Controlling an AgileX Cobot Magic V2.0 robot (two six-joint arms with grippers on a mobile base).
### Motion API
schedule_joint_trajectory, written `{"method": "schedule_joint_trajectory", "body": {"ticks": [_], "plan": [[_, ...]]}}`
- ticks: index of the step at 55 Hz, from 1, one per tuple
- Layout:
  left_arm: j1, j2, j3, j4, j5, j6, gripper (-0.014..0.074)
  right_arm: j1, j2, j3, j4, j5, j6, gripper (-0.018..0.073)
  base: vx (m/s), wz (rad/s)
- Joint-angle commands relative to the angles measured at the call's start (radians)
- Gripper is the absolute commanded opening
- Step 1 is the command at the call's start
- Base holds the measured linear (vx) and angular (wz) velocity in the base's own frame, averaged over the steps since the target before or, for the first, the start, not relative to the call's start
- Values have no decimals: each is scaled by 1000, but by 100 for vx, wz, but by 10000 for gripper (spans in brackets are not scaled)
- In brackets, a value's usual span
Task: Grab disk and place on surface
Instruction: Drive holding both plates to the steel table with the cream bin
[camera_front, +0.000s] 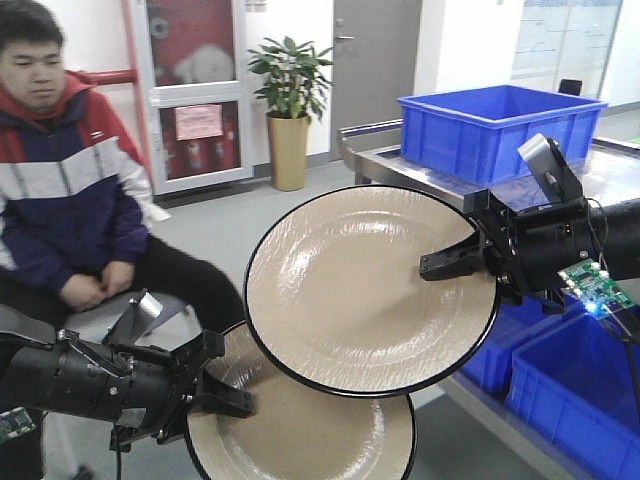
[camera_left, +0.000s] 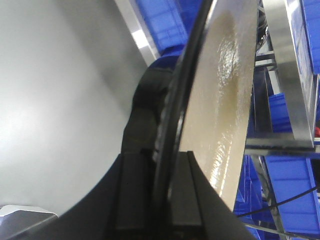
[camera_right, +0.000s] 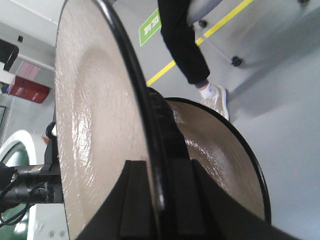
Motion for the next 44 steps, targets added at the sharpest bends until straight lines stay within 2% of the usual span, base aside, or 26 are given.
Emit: {"method": "schedule_joint_trajectory", "body": {"ticks": [1,23,44], "plan": [[-3,-52,-31,-113,23,-10,-4,-3,-53,-39,122,-34,2,-8,43,-22],[-3,-52,-31,-113,23,-10,-4,-3,-53,-39,122,-34,2,-8,42,-36],[-3,-52,-31,-113,20,-10,-4,-3,-53,-39,122,-34,2,-8,40,-65]]}}
